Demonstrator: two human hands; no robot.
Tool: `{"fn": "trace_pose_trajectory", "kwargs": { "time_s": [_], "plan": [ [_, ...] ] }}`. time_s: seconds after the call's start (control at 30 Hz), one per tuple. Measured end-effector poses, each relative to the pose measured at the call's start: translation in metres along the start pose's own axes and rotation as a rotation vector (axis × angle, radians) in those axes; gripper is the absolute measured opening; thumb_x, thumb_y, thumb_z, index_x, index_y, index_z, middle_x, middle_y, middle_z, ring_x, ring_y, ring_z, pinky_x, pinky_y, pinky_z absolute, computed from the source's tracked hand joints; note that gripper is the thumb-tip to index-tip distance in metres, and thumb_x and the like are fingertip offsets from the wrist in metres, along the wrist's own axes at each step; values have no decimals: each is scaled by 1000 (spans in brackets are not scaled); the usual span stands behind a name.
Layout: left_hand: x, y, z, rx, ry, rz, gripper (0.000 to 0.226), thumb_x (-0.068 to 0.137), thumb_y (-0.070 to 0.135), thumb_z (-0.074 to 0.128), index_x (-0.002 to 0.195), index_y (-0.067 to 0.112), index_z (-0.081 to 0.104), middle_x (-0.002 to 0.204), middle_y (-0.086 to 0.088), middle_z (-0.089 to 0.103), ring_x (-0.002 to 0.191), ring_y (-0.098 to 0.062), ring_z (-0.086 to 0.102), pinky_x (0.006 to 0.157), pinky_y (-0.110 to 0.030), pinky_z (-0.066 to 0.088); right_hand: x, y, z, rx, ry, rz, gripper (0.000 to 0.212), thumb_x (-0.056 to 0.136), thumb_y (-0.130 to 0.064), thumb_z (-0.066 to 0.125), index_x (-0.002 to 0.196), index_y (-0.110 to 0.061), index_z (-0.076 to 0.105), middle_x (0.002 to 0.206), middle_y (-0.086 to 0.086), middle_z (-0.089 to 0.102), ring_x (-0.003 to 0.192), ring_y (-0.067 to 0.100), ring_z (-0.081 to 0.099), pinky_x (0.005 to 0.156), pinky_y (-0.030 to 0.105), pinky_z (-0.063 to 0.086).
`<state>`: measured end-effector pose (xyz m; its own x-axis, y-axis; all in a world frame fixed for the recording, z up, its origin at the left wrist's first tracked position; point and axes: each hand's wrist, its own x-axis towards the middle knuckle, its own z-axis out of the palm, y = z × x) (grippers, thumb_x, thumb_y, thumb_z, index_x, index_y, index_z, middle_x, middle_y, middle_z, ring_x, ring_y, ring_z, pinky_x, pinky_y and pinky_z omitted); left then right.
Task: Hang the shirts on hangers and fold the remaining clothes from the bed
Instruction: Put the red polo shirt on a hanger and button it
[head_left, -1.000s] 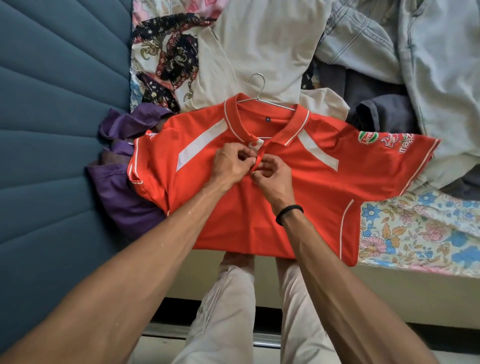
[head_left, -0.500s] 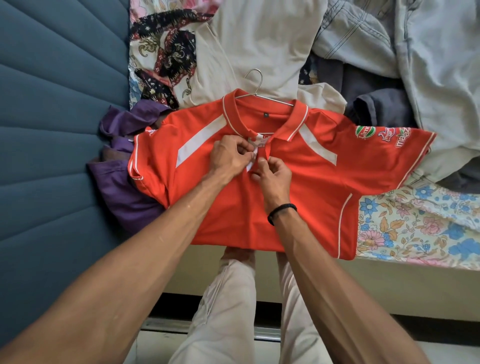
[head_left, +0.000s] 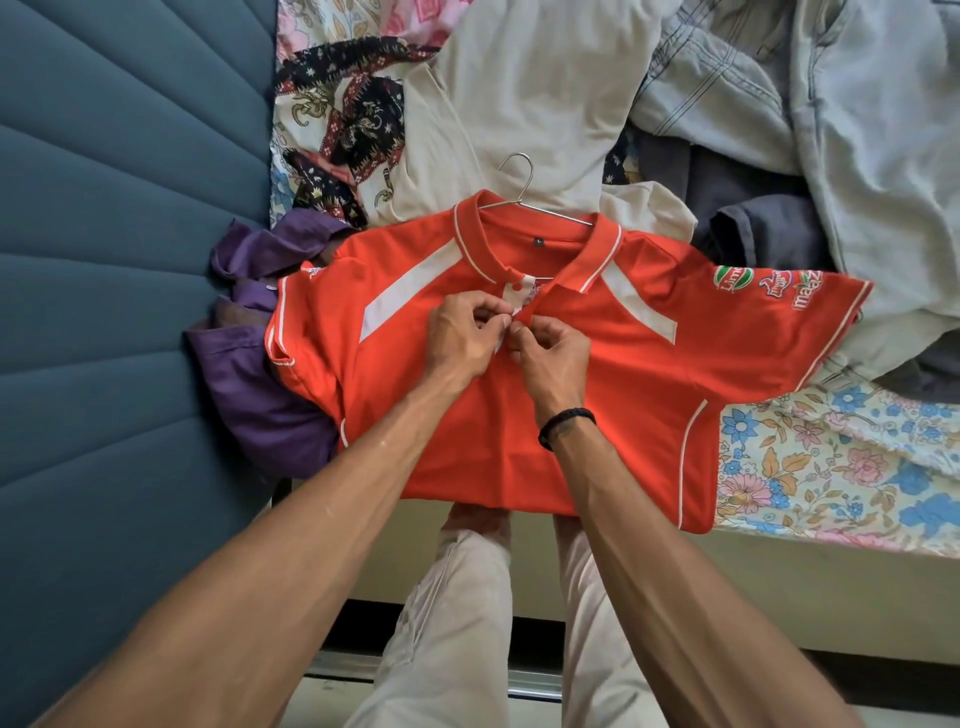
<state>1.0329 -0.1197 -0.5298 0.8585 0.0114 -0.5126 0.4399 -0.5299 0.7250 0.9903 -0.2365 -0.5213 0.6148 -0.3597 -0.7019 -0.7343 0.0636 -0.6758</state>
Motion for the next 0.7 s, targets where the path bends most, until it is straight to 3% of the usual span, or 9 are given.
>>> {"fn": "trace_pose_trajectory", "kwargs": {
  "time_s": [0.1,0.27,0.4,0.5,0.57,0.63,0.7],
  "plan": [
    [1,-4,0,-18,-21,-18,14,86,9,73,97,14,80,81,3,75,71,-10,72,67,-19,56,-3,-2,-3,-28,-54,-17,16,83,-28,72,77,-14,73,81,14,77,75,17,67,79,56,58],
    [1,-9,-6,-25,-48,-13,13,87,7,74,97,11,80,80,5,73,67,5,65,66,-12,49,-7,-8,-5,165,-152,110,25,103,-9,55,87,-11,73,75,1,73,74,13,69,77,36,57],
    [0,-5,-4,2,-49,-8,14,88,8,73,99,11,81,88,-1,77,75,-8,67,69,-15,50,-7,-1,-5,249,-137,153,14,103,-12,62,103,-1,70,88,12,72,81,18,71,77,30,60],
    [2,0,-4,13,-82,-24,16,90,10,72,102,9,80,95,-6,79,81,-10,68,75,-24,53,-7,0,-5,240,-99,144,6,97,-9,71,99,-4,71,84,8,72,76,16,69,73,29,59],
    [1,3,-7,8,-106,-8,19,91,24,70,95,10,81,91,-6,79,78,-4,65,73,-26,52,-6,-2,-5,193,-85,129,4,95,-9,73,95,-6,70,79,4,71,69,11,67,68,26,57],
    [-1,5,-9,-49,-125,-19,26,85,40,74,89,15,82,81,1,78,72,0,65,70,-24,53,-4,-4,-4,131,-67,94,7,96,-7,72,90,-8,68,74,2,70,64,9,65,64,24,55],
    [-2,5,-10,-71,-125,-24,23,79,39,84,89,19,83,81,7,78,72,4,67,68,-17,53,-3,-7,-5,95,-55,66,10,96,-4,68,88,-10,67,73,3,70,65,11,65,63,23,55]
  ]
}}
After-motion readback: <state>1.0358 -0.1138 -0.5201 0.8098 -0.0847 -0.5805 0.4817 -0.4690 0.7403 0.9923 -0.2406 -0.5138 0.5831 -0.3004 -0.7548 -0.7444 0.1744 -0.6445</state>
